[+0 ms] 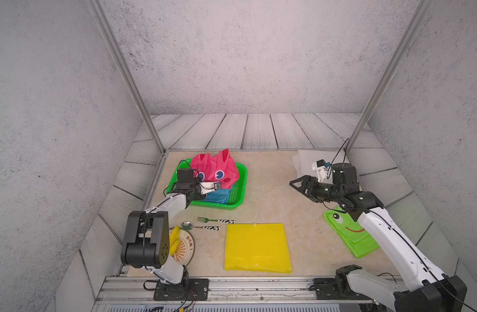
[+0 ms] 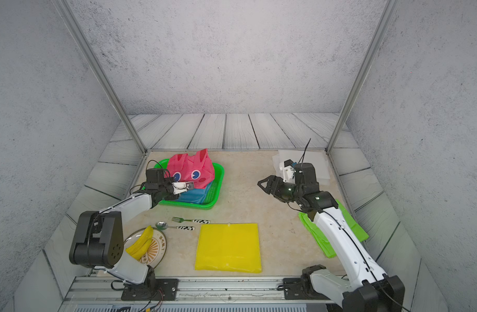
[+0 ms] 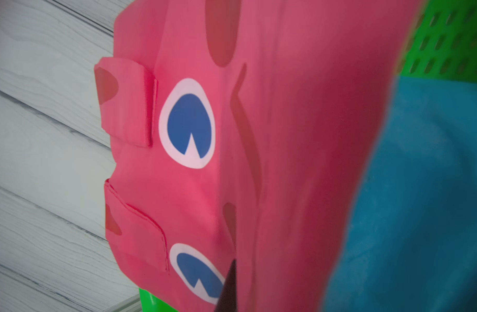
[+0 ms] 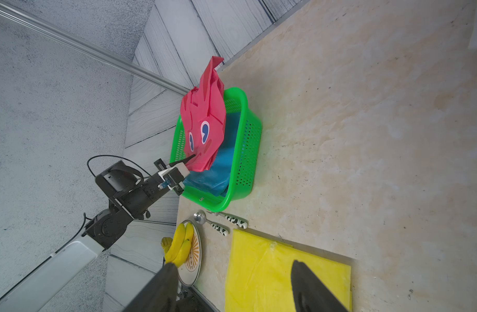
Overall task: Put the folded raincoat in the basket
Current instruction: Place the raincoat in the basket.
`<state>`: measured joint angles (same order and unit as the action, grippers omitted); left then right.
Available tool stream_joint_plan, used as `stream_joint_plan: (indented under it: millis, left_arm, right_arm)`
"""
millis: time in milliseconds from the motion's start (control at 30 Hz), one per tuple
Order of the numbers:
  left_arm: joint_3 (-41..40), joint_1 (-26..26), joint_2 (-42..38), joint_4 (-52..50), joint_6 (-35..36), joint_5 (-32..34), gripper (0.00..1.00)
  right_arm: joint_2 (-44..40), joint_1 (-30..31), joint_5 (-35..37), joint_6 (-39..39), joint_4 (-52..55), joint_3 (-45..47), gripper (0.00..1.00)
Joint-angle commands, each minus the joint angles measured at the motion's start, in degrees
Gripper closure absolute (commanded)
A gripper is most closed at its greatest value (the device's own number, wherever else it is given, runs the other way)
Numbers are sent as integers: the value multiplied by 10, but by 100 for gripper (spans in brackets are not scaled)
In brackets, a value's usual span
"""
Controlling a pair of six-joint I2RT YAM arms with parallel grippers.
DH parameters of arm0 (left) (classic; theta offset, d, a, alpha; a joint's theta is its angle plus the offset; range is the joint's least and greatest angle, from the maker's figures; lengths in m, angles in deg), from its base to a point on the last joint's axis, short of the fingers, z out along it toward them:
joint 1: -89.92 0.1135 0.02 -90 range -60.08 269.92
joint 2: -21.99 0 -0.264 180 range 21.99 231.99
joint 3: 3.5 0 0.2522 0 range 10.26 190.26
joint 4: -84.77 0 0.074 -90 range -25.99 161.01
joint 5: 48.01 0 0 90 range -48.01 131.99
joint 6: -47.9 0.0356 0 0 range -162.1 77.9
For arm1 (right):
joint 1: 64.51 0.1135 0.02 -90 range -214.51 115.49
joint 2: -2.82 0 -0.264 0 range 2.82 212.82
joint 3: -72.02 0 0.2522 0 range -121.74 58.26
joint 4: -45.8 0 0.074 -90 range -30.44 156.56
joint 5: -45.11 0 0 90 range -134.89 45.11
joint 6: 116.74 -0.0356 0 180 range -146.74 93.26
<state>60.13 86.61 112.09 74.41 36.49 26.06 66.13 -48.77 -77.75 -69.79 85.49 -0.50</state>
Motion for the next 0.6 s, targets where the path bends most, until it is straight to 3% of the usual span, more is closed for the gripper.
stream_joint_plan:
  millis: [0,100,167,300,367,567]
  left_arm:
    - [1,5,-23,-24,18,-8,100]
    - [10,5,-22,-39,18,-7,100]
    - [29,4,-9,-68,10,0,94]
    - [67,6,3,-122,-29,26,75]
    - [62,6,-2,-119,-26,34,58]
    - [63,5,-30,-151,-23,13,39]
  right_arm:
    - [1,3,-1,6,2,-16,30]
    - [-2,3,2,5,3,-14,30]
    - [-1,3,1,4,1,-14,29]
    - [-3,3,1,4,2,-14,29]
    - [-3,2,3,6,4,-14,29]
    - [1,3,1,0,-5,-8,29]
